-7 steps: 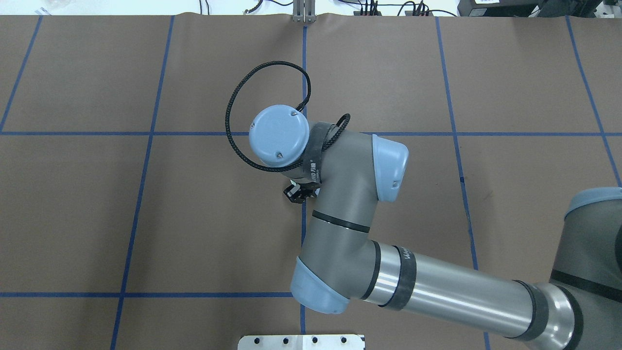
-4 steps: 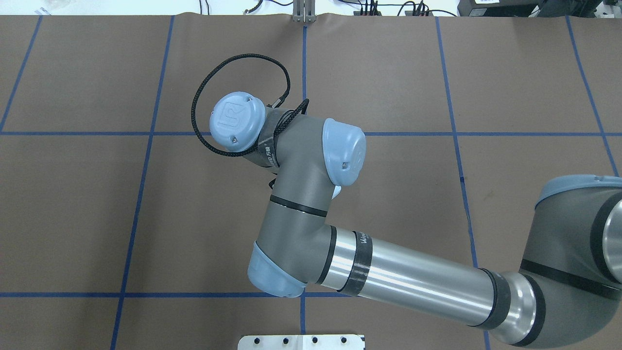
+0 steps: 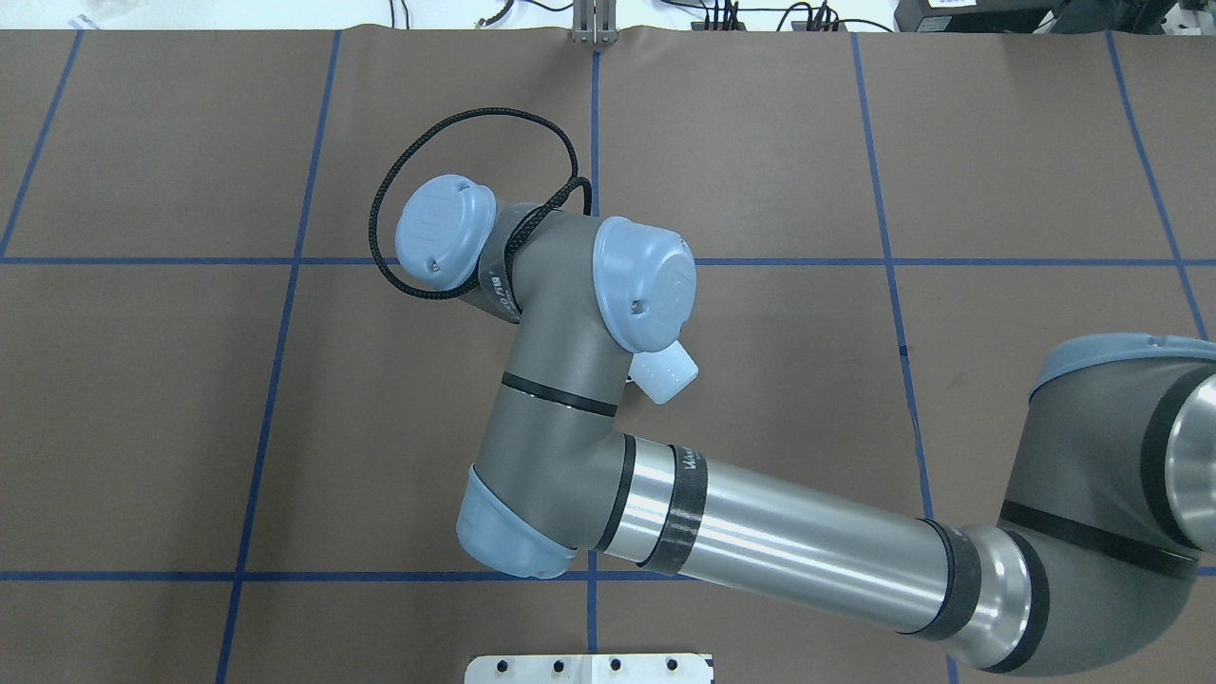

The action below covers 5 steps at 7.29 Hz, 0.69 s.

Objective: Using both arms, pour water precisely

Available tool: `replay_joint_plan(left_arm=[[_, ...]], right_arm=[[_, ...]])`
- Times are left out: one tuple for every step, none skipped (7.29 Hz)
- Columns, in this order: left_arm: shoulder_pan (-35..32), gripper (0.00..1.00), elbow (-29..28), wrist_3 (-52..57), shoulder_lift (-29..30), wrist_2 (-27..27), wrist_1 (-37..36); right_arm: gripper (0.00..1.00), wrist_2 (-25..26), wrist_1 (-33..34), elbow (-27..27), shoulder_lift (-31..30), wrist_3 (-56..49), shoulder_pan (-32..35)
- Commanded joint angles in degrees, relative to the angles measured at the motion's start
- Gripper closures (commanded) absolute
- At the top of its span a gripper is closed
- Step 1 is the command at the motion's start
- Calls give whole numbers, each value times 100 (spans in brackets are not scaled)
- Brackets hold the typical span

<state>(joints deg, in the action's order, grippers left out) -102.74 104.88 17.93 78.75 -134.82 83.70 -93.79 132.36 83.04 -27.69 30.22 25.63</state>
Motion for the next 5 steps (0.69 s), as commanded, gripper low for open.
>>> replay_joint_plan(left_arm=[[0, 0, 6, 0, 0, -9, 6], [0, 0, -2, 0, 0, -9, 6], [0, 0, 15, 0, 0, -9, 6], [0, 0, 24, 0, 9, -9, 6], [0, 0, 15, 0, 26, -9, -2]], right_arm=[[100, 45, 606, -303, 385, -34, 4], [100, 62, 607, -610, 543, -43, 12], [100, 140, 633, -639, 571, -43, 21], [100, 150, 642, -639, 571, -43, 39], [100, 159, 642, -639, 554, -86, 47]])
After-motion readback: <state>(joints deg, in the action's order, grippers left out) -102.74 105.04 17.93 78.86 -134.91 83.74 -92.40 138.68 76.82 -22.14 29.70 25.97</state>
